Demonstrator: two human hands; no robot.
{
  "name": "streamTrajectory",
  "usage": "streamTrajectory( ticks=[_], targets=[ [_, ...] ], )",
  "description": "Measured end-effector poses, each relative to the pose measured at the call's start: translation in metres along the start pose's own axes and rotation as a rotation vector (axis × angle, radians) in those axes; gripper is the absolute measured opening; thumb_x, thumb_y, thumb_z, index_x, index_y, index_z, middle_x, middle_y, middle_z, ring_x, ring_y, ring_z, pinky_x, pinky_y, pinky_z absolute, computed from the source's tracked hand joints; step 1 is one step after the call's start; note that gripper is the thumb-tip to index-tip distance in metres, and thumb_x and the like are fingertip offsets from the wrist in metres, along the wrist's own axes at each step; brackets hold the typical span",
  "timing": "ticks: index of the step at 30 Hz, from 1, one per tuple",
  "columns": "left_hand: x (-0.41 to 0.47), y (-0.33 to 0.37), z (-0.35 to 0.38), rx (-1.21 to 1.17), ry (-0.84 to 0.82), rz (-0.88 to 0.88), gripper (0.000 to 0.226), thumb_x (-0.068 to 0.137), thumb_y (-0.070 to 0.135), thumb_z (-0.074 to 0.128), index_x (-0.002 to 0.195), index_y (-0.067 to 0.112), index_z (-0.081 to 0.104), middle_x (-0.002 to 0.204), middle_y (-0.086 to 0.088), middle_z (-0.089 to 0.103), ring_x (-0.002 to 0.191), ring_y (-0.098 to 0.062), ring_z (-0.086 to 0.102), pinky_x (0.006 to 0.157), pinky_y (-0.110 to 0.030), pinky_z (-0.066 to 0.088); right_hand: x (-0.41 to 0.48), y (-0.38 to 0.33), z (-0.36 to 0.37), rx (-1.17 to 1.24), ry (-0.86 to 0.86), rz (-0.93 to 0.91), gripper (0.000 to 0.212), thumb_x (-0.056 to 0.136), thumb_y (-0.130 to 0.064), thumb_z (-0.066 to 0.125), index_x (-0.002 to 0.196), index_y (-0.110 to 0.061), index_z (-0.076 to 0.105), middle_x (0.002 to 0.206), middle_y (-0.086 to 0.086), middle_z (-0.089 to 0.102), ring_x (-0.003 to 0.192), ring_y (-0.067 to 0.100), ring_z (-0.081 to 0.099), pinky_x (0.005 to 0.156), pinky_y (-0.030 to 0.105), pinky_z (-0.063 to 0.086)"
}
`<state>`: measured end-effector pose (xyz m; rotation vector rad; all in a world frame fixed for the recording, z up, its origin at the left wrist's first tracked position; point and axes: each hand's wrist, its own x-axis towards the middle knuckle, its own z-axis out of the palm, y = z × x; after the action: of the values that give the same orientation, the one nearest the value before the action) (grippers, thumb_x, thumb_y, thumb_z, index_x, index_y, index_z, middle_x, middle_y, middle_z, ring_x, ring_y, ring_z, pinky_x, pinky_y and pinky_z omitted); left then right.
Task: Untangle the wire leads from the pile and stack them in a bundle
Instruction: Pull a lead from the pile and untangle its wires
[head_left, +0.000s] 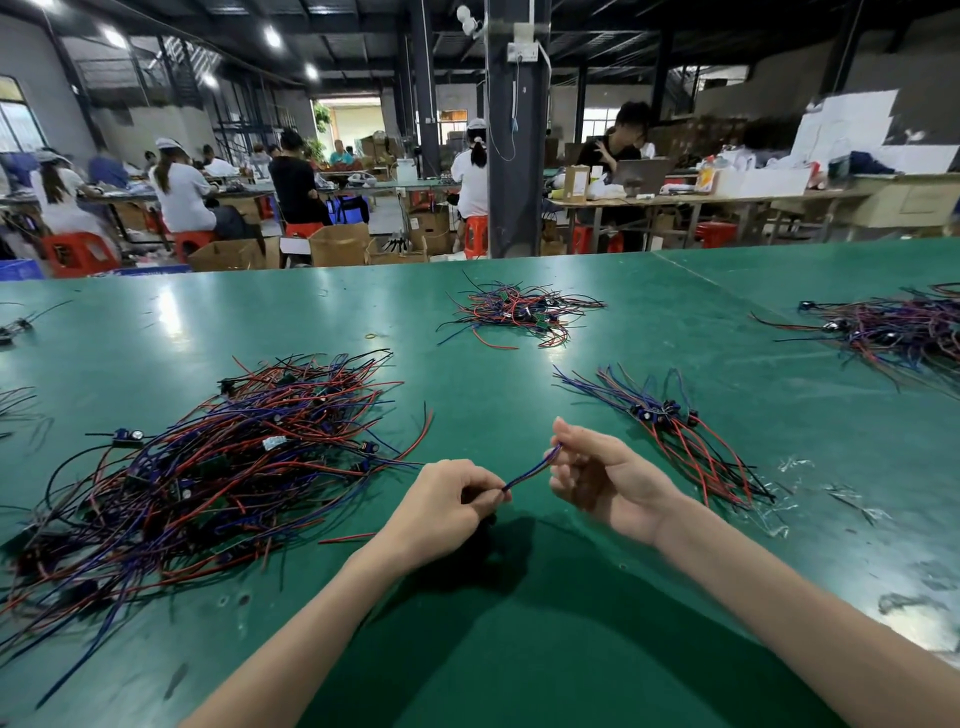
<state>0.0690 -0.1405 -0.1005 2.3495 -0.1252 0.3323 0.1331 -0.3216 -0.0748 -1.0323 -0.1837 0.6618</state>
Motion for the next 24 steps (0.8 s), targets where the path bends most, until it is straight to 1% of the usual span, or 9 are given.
streamTrajectory(
  ticks=[3, 7, 10, 13, 15, 18, 20, 22, 24],
  targets=[
    [-0.002, 0.004, 0.0, 0.061, -0.038, 0.042, 0.014, 0.088, 0.009, 0.062, 0.091, 0.013, 0.075, 0.08, 0.0, 0.062, 0.071, -0.01, 0.055, 0.067, -0.018, 0.04, 0.004, -0.005, -0.009, -0.071, 0.145, -0.113, 0.019, 0.066, -0.023, 0.074, 0.064, -0.012, 0.059, 0.05, -0.002, 0.057, 0.042, 0.007, 0.051, 0.043, 0.014, 0.039],
    [-0.008, 0.018, 0.003, -0.053, -0.171, 0.096, 0.013, 0.089, 0.009, 0.062, 0.09, 0.012, 0.075, 0.081, 0.001, 0.062, 0.069, -0.006, 0.059, 0.071, -0.016, 0.045, 0.014, -0.007, -0.027, -0.497, 0.435, -0.482, 0.025, 0.076, -0.015, 0.077, 0.061, -0.011, 0.057, 0.051, -0.001, 0.064, 0.045, 0.007, 0.055, 0.051, 0.015, 0.041],
    [-0.011, 0.028, 0.007, -0.154, -0.227, 0.124, 0.012, 0.088, 0.008, 0.064, 0.09, 0.012, 0.075, 0.078, 0.007, 0.062, 0.066, -0.002, 0.061, 0.073, -0.015, 0.049, 0.018, 0.0, -0.036, -0.89, 0.486, -0.709, 0.028, 0.078, -0.017, 0.077, 0.06, -0.011, 0.056, 0.051, -0.003, 0.058, 0.049, 0.01, 0.049, 0.055, 0.021, 0.042],
    [-0.011, 0.029, 0.005, -0.222, -0.222, 0.081, 0.01, 0.088, 0.007, 0.065, 0.091, 0.009, 0.075, 0.075, 0.011, 0.062, 0.066, 0.0, 0.06, 0.072, -0.016, 0.048, 0.021, 0.006, -0.038, -1.382, 0.469, -1.034, 0.027, 0.079, -0.015, 0.077, 0.064, -0.009, 0.055, 0.056, -0.001, 0.054, 0.052, 0.02, 0.047, 0.058, 0.031, 0.038],
    [-0.01, 0.027, 0.004, -0.256, -0.211, 0.046, 0.01, 0.087, 0.005, 0.066, 0.092, 0.005, 0.074, 0.074, 0.01, 0.063, 0.065, 0.0, 0.06, 0.07, -0.015, 0.047, 0.023, 0.007, -0.039, -1.548, 0.425, -1.141, 0.026, 0.078, -0.013, 0.076, 0.065, -0.007, 0.055, 0.058, 0.003, 0.055, 0.054, 0.026, 0.05, 0.06, 0.032, 0.036],
    [-0.01, 0.026, 0.004, -0.264, -0.176, 0.036, 0.01, 0.087, 0.005, 0.065, 0.091, 0.005, 0.074, 0.076, 0.006, 0.063, 0.064, -0.003, 0.06, 0.069, -0.018, 0.048, 0.024, 0.005, -0.043, -1.615, 0.411, -1.192, 0.024, 0.079, -0.014, 0.074, 0.065, -0.007, 0.056, 0.058, 0.003, 0.055, 0.053, 0.026, 0.05, 0.061, 0.032, 0.034],
    [-0.011, 0.028, 0.005, -0.243, -0.123, 0.079, 0.011, 0.088, 0.006, 0.064, 0.089, 0.008, 0.074, 0.082, 0.004, 0.06, 0.067, -0.005, 0.059, 0.071, -0.018, 0.048, 0.025, 0.005, -0.045, -1.602, 0.424, -1.17, 0.024, 0.078, -0.015, 0.074, 0.065, -0.008, 0.056, 0.058, 0.002, 0.056, 0.053, 0.025, 0.051, 0.061, 0.03, 0.034],
    [-0.012, 0.032, 0.005, -0.231, -0.075, 0.17, 0.011, 0.087, 0.005, 0.065, 0.086, 0.009, 0.075, 0.098, 0.003, 0.056, 0.081, -0.006, 0.057, 0.076, -0.019, 0.048, 0.024, 0.006, -0.044, -1.511, 0.438, -1.064, 0.025, 0.078, -0.016, 0.077, 0.065, -0.008, 0.058, 0.058, 0.001, 0.057, 0.054, 0.024, 0.052, 0.062, 0.031, 0.037],
    [-0.014, 0.035, 0.006, -0.236, -0.069, 0.251, 0.01, 0.085, 0.004, 0.067, 0.084, 0.009, 0.076, 0.119, 0.009, 0.055, 0.099, -0.007, 0.053, 0.086, -0.022, 0.048, 0.025, 0.009, -0.041, -1.371, 0.416, -0.931, 0.024, 0.078, -0.018, 0.077, 0.064, -0.01, 0.059, 0.056, -0.005, 0.057, 0.052, 0.017, 0.051, 0.059, 0.03, 0.041]
  ],
)
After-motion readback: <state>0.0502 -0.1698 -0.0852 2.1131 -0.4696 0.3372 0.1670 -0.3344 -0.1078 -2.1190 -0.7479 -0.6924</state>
